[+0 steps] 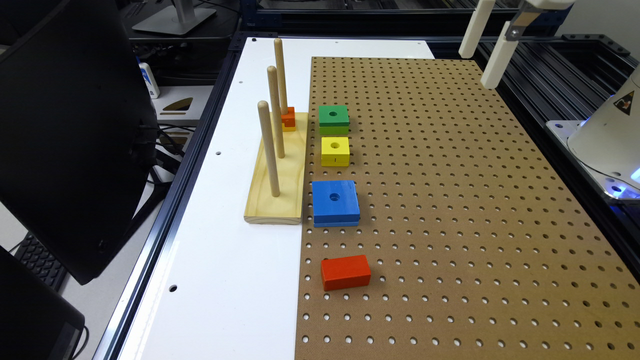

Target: Pick up yellow block.

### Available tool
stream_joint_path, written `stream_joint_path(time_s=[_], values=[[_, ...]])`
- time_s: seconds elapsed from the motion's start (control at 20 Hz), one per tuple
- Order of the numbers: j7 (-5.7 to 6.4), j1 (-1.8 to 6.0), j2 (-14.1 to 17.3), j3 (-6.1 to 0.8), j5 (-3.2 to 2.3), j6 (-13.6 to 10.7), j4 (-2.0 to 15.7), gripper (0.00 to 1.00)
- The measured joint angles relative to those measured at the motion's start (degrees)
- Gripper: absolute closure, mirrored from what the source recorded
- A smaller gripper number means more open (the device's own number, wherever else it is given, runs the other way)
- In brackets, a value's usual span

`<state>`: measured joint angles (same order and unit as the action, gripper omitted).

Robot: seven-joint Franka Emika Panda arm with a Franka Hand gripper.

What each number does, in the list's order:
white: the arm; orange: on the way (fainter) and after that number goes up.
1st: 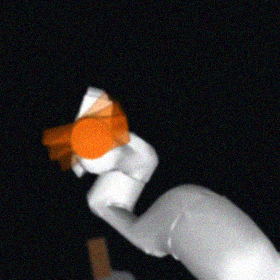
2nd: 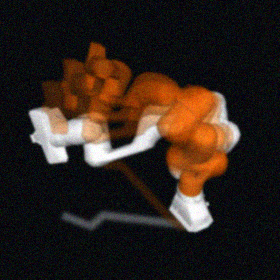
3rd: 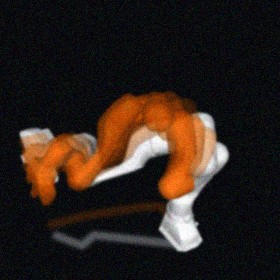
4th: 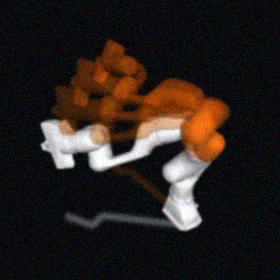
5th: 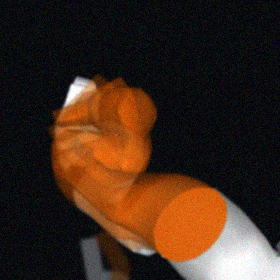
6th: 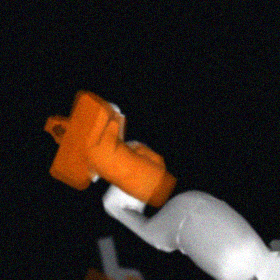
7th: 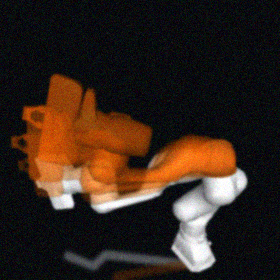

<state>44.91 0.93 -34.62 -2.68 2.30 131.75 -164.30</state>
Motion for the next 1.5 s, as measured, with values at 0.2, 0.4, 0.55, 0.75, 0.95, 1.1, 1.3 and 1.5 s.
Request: stream_joint_path(time_s=[0.2, 0.4, 0.55, 0.75, 0.95, 1.1, 1.3, 1.5], values=[[-0.07, 0.37, 2.7, 0.00, -0.09, 2.6, 1.00, 0.00], [-0.13, 0.80, 8.3, 0.00, -0.27, 4.5, 4.75, 0.00], [-0.16, 1.05, 11.9, 0.00, -0.37, 4.6, 7.49, 0.00], [-0.18, 1.13, 13.7, 0.00, -0.38, 4.6, 8.87, 0.00], [-0.18, 1.14, 13.9, 0.00, -0.39, 4.6, 9.28, 0.00], [-0.18, 1.16, 14.6, 0.00, -0.39, 4.6, 10.20, 0.00], [-0.18, 1.18, 15.8, 0.00, -0.40, 4.6, 11.45, 0.00], [-0.18, 1.20, 18.5, 0.00, -0.42, 4.6, 14.20, 0.00]])
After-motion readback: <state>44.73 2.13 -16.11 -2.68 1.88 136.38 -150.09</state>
